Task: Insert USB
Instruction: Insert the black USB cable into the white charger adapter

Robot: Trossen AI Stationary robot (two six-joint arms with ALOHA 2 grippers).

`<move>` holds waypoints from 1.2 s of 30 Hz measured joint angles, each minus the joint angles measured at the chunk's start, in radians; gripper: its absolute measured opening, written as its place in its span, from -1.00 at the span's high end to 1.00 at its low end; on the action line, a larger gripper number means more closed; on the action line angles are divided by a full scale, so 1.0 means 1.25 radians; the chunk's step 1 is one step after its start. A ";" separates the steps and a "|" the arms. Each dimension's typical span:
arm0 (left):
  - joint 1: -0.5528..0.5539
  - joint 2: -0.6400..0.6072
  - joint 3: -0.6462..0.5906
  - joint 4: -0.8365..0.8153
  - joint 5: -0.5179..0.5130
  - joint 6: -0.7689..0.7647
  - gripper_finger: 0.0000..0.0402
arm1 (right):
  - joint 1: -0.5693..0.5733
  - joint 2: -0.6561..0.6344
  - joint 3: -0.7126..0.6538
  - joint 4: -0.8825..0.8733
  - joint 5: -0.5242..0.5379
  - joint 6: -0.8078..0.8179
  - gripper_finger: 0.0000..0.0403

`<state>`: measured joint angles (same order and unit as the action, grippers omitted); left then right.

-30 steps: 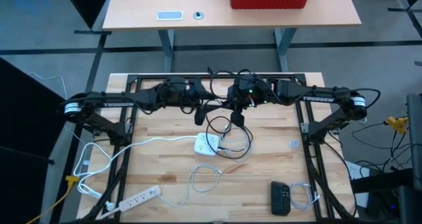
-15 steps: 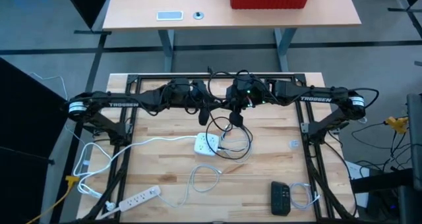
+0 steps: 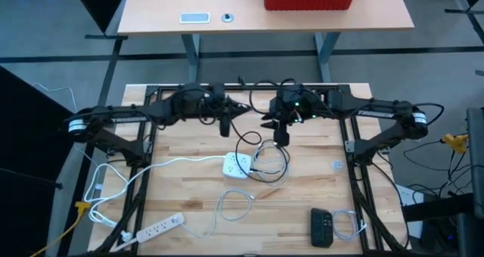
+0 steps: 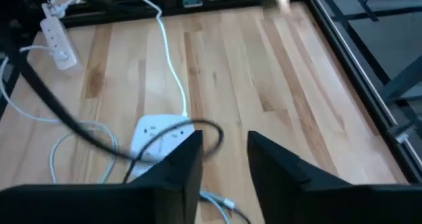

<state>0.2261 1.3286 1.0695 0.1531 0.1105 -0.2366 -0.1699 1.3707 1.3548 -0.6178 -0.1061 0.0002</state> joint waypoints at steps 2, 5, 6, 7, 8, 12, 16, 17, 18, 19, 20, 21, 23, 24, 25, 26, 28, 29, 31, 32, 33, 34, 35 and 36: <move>0.006 -0.023 0.000 0.031 0.027 -0.014 0.97 | 0.000 -0.020 0.000 -0.018 0.001 0.000 0.39; 0.018 -0.055 0.000 0.119 0.112 -0.059 0.98 | 0.000 -0.048 0.000 -0.052 0.003 0.003 0.32; 0.021 -0.062 0.000 0.152 0.150 -0.077 0.98 | 0.000 -0.055 0.000 -0.066 0.009 0.007 0.31; 0.024 -0.070 0.000 0.187 0.189 -0.094 0.98 | 0.000 -0.063 0.000 -0.079 0.015 0.011 0.31; 0.027 -0.077 0.000 0.223 0.229 -0.112 0.98 | 0.000 -0.070 0.000 -0.093 0.021 0.015 0.30; 0.034 -0.100 0.000 0.353 0.357 -0.169 0.98 | 0.000 -0.087 0.000 -0.150 0.052 0.028 0.32; 0.035 -0.108 0.000 0.427 0.407 -0.213 0.98 | 0.000 -0.084 -0.016 -0.172 0.059 0.062 0.38; 0.035 -0.111 0.000 0.429 0.408 -0.217 0.98 | 0.001 -0.083 -0.025 -0.176 0.058 0.070 0.40; 0.035 -0.112 0.000 0.429 0.408 -0.218 0.98 | 0.003 -0.083 -0.036 -0.180 0.058 0.078 0.42; 0.035 -0.114 0.000 0.429 0.408 -0.219 0.98 | 0.006 -0.083 -0.046 -0.187 0.059 0.087 0.44; 0.035 -0.115 0.000 0.429 0.408 -0.220 0.98 | 0.010 -0.083 -0.055 -0.198 0.060 0.090 0.45; 0.035 -0.117 0.000 0.429 0.408 -0.220 0.97 | 0.015 -0.083 -0.064 -0.210 0.060 0.094 0.47; 0.035 -0.120 0.000 0.429 0.408 -0.222 0.97 | 0.031 -0.085 -0.079 -0.230 0.066 0.119 0.52; 0.035 -0.121 0.000 0.429 0.408 -0.223 0.97 | 0.041 -0.086 -0.086 -0.236 0.067 0.135 0.54; 0.035 -0.123 0.000 0.429 0.408 -0.223 0.97 | 0.052 -0.089 -0.094 -0.246 0.067 0.152 0.56; 0.036 -0.125 0.000 0.428 0.408 -0.223 0.97 | 0.063 -0.090 -0.101 -0.264 0.067 0.168 0.59; 0.037 -0.127 0.000 0.428 0.408 -0.223 0.97 | 0.087 -0.092 -0.115 -0.317 0.067 0.203 0.64; 0.038 -0.127 0.000 0.428 0.407 -0.224 0.97 | 0.099 -0.092 -0.124 -0.354 0.067 0.221 0.66; 0.038 -0.127 0.000 0.422 0.407 -0.224 0.97 | 0.125 -0.092 -0.150 -0.444 0.067 0.261 0.70; 0.038 -0.127 0.000 0.420 0.407 -0.224 0.96 | 0.138 -0.095 -0.166 -0.488 0.067 0.282 0.72; 0.038 -0.127 0.000 0.416 0.408 -0.223 0.96 | 0.150 -0.099 -0.185 -0.530 0.067 0.297 0.73; 0.038 -0.126 0.000 0.414 0.408 -0.222 0.96 | 0.162 -0.105 -0.207 -0.565 0.066 0.309 0.73; 0.038 -0.126 0.000 0.412 0.408 -0.221 0.96 | 0.173 -0.114 -0.233 -0.583 0.066 0.321 0.73; 0.038 -0.125 0.000 0.409 0.411 -0.218 0.96 | 0.183 -0.124 -0.263 -0.579 0.064 0.334 0.71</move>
<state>0.2733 1.1717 1.0695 0.6640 0.6238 -0.5085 0.0585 1.2155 1.0263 -1.3414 -0.0256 0.4178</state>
